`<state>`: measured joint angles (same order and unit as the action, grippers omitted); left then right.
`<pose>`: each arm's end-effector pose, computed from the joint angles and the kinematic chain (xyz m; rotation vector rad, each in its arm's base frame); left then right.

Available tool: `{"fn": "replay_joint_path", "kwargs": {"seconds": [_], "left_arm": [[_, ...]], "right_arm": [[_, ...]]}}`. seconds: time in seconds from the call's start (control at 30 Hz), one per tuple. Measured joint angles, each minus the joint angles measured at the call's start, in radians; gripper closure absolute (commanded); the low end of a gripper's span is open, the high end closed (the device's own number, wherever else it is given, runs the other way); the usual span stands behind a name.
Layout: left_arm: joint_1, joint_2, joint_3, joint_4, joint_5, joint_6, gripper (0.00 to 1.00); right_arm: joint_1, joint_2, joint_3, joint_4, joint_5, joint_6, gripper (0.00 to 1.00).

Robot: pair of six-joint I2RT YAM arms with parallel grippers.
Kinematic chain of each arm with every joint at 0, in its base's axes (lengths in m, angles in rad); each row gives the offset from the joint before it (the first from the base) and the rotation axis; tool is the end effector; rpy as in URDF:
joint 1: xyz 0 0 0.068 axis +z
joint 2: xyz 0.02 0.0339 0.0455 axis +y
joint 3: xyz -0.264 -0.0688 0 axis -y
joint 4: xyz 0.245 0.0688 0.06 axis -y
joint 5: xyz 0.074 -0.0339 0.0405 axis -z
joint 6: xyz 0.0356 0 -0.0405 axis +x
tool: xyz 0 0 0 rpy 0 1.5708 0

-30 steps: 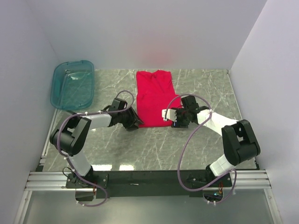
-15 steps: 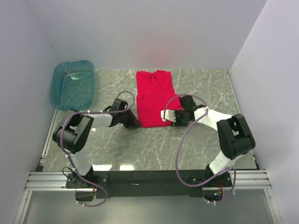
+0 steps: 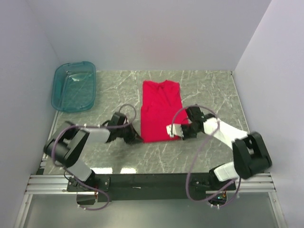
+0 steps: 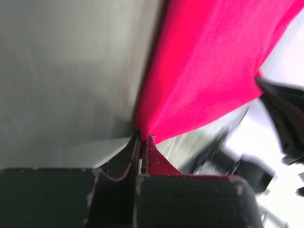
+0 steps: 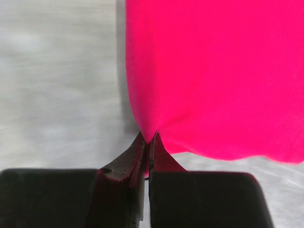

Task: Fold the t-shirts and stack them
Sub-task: Fold the tshirt

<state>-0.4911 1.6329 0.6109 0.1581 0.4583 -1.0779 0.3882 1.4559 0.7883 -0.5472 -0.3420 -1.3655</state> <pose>0.2432 -0.1479 0.1187 -0.5626 2.6713 -1.1579 0.2331 0.1082 0.1704 -2.1012 1.6405 0.1812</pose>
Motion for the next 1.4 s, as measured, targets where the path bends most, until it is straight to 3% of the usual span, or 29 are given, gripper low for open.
{"fn": "replay_joint_path", "kwargs": {"seconds": [0.27,0.43,0.6,0.87,1.1,1.4], "left_arm": [[-0.328,-0.399,-0.306,-0.045,0.035,-0.183,0.99],[-0.316,-0.583,-0.259,-0.177,-0.014,-0.222,1.00],[-0.139,-0.482,-0.106,-0.227,-0.028,-0.159,1.00],[0.129,-0.107,0.279,-0.243,-0.010,-0.016,1.00],[0.230,0.115,0.541,-0.254,0.017,0.066,1.00],[0.268,0.305,0.701,-0.309,0.055,0.125,0.99]], "right_arm": [[0.039,-0.449,-0.204,-0.357,-0.146,-0.032,1.00],[0.043,-0.567,-0.176,-0.420,-0.163,0.061,1.00],[0.043,-0.367,0.010,-0.345,-0.100,0.194,1.00],[0.035,0.133,0.462,-0.104,0.065,0.384,1.00],[0.011,0.395,0.727,0.025,0.180,0.493,1.00],[0.002,0.531,0.809,0.065,0.227,0.558,1.00]]}}
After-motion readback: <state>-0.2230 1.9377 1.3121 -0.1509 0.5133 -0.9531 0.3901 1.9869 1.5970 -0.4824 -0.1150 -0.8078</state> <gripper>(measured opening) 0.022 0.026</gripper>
